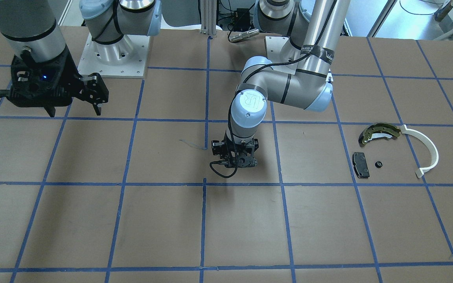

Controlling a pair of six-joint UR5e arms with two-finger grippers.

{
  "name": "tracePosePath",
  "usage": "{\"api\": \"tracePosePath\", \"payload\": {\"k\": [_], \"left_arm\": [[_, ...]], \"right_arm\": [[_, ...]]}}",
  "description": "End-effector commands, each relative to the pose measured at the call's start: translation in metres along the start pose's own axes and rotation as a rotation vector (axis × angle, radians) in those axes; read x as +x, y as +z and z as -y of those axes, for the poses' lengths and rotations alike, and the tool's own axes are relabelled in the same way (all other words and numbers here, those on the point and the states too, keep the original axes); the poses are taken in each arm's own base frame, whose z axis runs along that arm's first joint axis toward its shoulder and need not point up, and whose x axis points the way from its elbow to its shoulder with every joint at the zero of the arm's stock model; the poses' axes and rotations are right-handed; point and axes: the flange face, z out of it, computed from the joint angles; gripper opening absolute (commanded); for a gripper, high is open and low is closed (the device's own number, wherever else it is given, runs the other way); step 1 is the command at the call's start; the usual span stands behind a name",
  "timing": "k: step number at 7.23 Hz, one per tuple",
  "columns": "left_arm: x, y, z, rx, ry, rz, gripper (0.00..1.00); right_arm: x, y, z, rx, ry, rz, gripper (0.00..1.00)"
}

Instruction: Place bearing gear from tray to pile

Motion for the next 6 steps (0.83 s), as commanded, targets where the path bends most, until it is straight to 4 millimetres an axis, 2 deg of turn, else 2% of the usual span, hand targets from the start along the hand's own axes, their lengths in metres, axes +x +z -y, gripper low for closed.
{"api": "tracePosePath", "payload": {"k": [1,2,3,4,5,6], "left_arm": [[0.002,0.001,-0.002,-0.011,0.0,-0.015,0.52],[0.002,0.001,-0.002,-0.017,-0.005,-0.013,0.1],[0.002,-0.001,-0.001,-0.013,-0.005,-0.015,0.0],[0.001,-0.006,0.002,-0.001,-0.007,-0.02,0.0],[-0.005,-0.024,0.01,0.032,-0.004,-0.026,0.0],[-0.01,-0.042,0.023,0.03,0.006,-0.02,0.0]], "right_arm": [[-0.028,-0.02,-0.057,0.036,-0.058,-0.023,1.0],[-0.026,-0.035,-0.061,0.056,-0.062,-0.007,1.0],[-0.032,-0.024,-0.054,0.046,-0.06,0.007,1.0],[-0.032,0.01,-0.023,-0.013,-0.071,0.04,1.0],[-0.026,-0.015,-0.031,-0.001,-0.07,-0.006,1.0],[-0.032,-0.037,-0.066,-0.033,-0.063,0.003,1.0]]}}
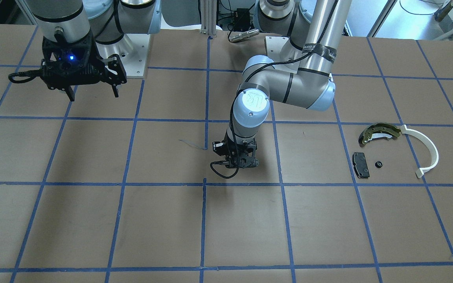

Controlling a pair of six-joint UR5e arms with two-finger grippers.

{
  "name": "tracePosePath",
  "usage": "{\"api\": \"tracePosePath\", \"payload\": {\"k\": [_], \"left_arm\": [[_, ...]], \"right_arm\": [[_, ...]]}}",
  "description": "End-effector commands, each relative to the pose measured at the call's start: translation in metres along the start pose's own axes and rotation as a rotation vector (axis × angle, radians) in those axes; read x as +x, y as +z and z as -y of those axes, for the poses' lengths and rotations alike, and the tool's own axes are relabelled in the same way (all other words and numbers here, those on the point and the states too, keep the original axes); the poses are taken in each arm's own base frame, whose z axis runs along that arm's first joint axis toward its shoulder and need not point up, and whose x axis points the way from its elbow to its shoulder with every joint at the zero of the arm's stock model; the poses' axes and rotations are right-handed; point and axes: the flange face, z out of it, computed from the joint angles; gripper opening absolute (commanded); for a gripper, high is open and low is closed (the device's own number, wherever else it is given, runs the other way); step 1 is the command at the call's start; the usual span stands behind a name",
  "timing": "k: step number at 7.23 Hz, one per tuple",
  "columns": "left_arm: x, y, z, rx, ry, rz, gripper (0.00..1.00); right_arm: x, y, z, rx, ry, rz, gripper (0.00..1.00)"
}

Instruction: Place bearing gear from tray to pile

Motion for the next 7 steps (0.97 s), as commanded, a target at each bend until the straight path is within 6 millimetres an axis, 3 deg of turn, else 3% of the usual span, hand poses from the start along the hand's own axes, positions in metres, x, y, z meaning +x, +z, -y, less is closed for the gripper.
{"api": "tracePosePath", "payload": {"k": [1,2,4,5,6,7], "left_arm": [[-0.02,-0.056,0.039,-0.013,0.051,0.028,0.0],[-0.057,-0.099,0.07,-0.036,0.105,0.075,0.0],[-0.163,-0.16,0.111,-0.081,0.17,0.163,0.0],[-0.248,-0.164,0.125,-0.102,0.203,0.156,0.0],[-0.319,-0.165,0.128,-0.114,0.203,0.134,0.0],[-0.371,-0.169,0.123,-0.116,0.169,0.119,0.0]], "right_arm": [[0.0,-0.027,-0.031,-0.028,-0.004,-0.017,1.0],[-0.001,-0.027,-0.031,-0.03,-0.007,-0.019,1.0],[0.0,-0.025,-0.029,-0.033,-0.007,-0.027,1.0],[0.001,-0.025,-0.029,-0.033,-0.007,-0.035,1.0],[0.0,-0.019,-0.027,-0.04,-0.006,-0.034,1.0],[0.001,-0.008,-0.018,-0.064,-0.009,-0.03,1.0]]}}
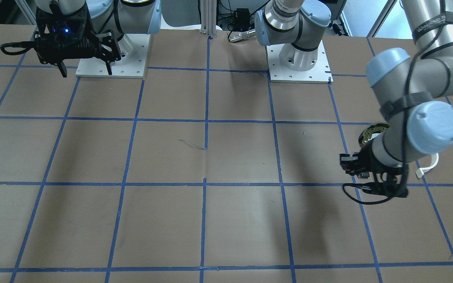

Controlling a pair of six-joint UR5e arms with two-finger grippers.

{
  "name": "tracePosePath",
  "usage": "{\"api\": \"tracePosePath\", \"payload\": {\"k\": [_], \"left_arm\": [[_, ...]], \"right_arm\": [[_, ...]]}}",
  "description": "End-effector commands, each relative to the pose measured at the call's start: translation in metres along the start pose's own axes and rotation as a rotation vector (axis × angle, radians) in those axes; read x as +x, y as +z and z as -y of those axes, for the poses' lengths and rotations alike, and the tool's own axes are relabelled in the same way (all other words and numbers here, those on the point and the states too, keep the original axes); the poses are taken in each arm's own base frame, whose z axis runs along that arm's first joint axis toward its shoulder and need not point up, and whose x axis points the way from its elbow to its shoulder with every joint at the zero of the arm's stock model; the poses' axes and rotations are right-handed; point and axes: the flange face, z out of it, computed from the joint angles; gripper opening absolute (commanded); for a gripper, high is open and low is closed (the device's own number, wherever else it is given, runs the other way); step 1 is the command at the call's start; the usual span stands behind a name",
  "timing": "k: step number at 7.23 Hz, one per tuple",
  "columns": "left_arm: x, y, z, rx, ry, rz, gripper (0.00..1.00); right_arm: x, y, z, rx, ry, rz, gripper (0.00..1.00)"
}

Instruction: Place bearing gear from tray to pile

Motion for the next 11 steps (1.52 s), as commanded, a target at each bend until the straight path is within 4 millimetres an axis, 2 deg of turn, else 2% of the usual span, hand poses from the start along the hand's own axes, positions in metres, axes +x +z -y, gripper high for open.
{"api": "tracePosePath", "payload": {"k": [1,2,4,6,8,11], "left_arm": [[-0.119,0.024,-0.032,-0.03,-0.09,-0.05,0.0],[-0.155,0.045,-0.047,-0.052,-0.108,-0.086,0.0],[-0.17,0.072,-0.052,0.009,0.053,-0.052,0.0],[-0.194,0.112,-0.07,0.05,0.076,-0.028,0.0],[-0.187,0.136,-0.072,0.026,0.114,-0.057,0.0],[-0.185,0.144,-0.073,0.017,0.116,-0.069,0.0]], "right_arm": [[0.001,0.012,0.012,-0.026,-0.003,0.002,1.0],[0.003,0.012,0.012,-0.026,0.0,0.001,1.0],[0.004,0.005,0.008,-0.019,0.001,0.001,1.0],[0.004,0.002,0.009,-0.01,0.001,-0.001,1.0],[0.007,0.001,0.008,-0.008,0.007,-0.003,1.0],[0.007,-0.014,0.006,0.019,0.015,0.009,1.0]]}}
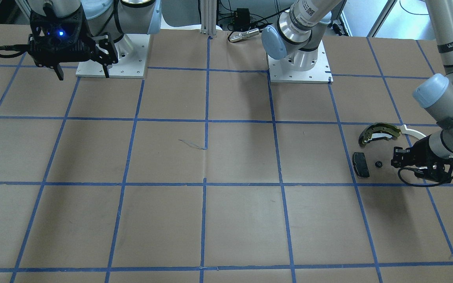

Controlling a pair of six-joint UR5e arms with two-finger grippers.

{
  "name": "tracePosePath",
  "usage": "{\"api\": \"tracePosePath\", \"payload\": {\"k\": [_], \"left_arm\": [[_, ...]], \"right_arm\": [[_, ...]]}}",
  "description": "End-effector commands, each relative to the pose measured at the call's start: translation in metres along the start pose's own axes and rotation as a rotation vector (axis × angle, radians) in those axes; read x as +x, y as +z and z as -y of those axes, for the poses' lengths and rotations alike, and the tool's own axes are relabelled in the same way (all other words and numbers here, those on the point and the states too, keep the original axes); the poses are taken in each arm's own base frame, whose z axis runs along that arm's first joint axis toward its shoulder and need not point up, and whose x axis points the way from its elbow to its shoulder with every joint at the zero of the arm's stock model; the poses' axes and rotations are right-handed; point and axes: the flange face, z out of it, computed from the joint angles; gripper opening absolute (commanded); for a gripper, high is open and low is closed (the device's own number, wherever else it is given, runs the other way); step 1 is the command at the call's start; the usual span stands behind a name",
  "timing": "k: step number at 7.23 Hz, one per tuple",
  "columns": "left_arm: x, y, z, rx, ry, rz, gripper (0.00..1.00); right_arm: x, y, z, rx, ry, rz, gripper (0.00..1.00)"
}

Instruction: Place bearing gear from tray to pile

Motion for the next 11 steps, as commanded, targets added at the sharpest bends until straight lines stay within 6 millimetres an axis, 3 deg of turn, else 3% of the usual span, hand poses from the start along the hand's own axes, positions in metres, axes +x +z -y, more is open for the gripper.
{"api": "tracePosePath", "payload": {"k": [1,2,7,8,9,11], "left_arm": [[-0.001,0.007,0.0,-0.009,0.001,-0.009,0.0],[-0.001,0.009,0.001,-0.008,0.001,-0.013,0.0],[0.007,0.023,-0.006,-0.034,-0.003,-0.034,0.0],[0.004,0.022,-0.008,-0.032,-0.008,-0.034,0.08],[0.003,0.023,-0.008,-0.032,-0.009,-0.034,0.45],[0.001,0.019,-0.007,-0.027,-0.012,-0.028,0.59]], "right_arm": [[-0.001,-0.008,-0.001,0.029,0.009,0.02,1.0],[-0.011,-0.01,0.0,0.044,0.005,0.101,1.0],[-0.005,-0.008,0.004,0.039,0.028,0.107,1.0],[-0.001,-0.016,0.001,0.051,0.045,0.094,1.0],[-0.003,-0.015,0.0,0.047,0.056,0.098,1.0],[-0.003,-0.014,0.001,0.043,0.103,0.107,1.0]]}}
